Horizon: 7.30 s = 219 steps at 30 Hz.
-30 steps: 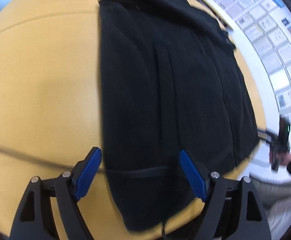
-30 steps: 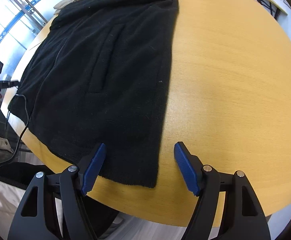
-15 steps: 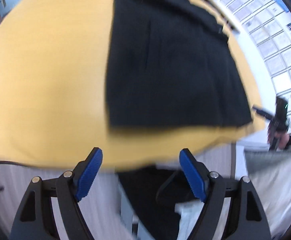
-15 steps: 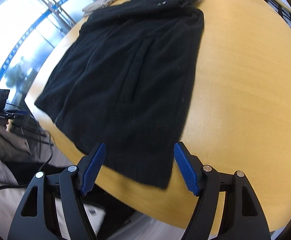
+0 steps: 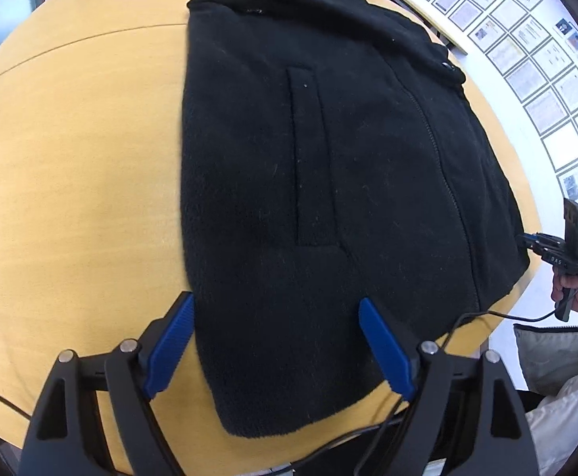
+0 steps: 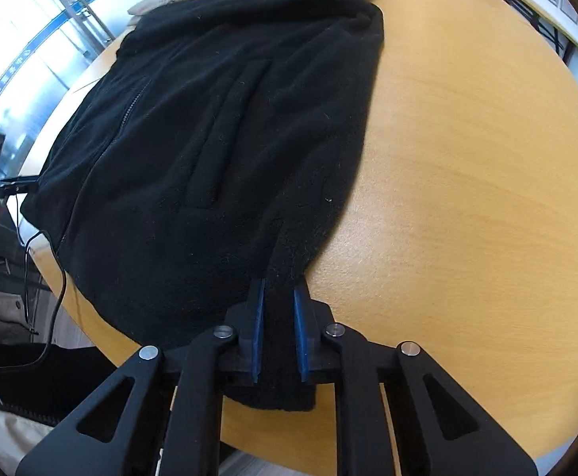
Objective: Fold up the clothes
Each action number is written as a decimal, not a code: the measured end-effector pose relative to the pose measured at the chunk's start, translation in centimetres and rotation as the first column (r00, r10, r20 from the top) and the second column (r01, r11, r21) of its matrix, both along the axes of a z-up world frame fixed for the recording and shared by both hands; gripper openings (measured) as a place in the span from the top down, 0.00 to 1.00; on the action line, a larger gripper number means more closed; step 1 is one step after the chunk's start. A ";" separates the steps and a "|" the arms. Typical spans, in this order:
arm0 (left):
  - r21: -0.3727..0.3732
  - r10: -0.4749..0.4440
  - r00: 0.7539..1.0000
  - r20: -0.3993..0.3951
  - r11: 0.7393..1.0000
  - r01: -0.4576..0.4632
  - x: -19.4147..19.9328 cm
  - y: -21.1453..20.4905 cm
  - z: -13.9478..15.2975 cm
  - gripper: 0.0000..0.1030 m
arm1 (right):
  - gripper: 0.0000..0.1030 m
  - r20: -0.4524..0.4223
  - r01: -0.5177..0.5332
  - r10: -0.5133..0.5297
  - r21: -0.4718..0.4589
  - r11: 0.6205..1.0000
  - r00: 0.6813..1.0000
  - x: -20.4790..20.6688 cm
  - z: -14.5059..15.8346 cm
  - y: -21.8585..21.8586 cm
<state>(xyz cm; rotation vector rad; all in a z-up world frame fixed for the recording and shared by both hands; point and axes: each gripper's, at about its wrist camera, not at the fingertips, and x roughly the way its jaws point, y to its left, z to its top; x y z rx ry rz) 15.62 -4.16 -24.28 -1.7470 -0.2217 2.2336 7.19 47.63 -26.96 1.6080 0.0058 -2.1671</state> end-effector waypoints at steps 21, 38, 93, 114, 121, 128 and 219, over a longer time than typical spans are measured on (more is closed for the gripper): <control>0.186 0.082 0.987 0.137 0.977 -0.107 -1.0 -3.7 -1.8 0.74 | 0.92 0.054 -0.070 0.071 -0.029 0.997 0.996 0.1 3.8 -1.6; 0.512 0.318 0.937 0.144 0.786 -0.346 -1.4 -9.0 11.9 0.84 | 0.93 -0.210 -0.062 -0.019 -0.372 0.926 0.978 -2.5 17.4 -2.3; 0.160 -0.016 0.992 -0.122 0.986 0.036 -52.0 -6.4 -1.2 0.26 | 0.11 -0.279 0.008 0.005 0.044 0.999 0.960 -43.8 6.4 -3.1; 0.431 0.081 0.974 -0.210 0.902 0.018 -52.9 -10.8 -0.6 0.87 | 0.92 -0.252 0.199 -0.286 -0.321 0.926 0.924 -45.0 5.0 3.3; 0.523 -0.001 0.940 -0.342 0.830 0.191 -51.2 -11.3 2.3 0.87 | 0.94 -0.278 0.146 -0.294 -0.452 0.880 0.914 -43.5 6.4 4.2; 0.299 -0.061 0.983 -0.174 0.948 0.112 -53.2 -10.2 -2.2 0.87 | 0.94 -0.224 0.144 -0.208 -0.273 0.951 0.952 -44.3 3.5 2.9; 0.183 -0.466 0.814 -0.347 0.817 0.546 -50.5 -1.4 4.5 0.47 | 0.42 -0.289 -0.277 0.221 -0.168 0.946 0.931 -45.1 8.4 -15.4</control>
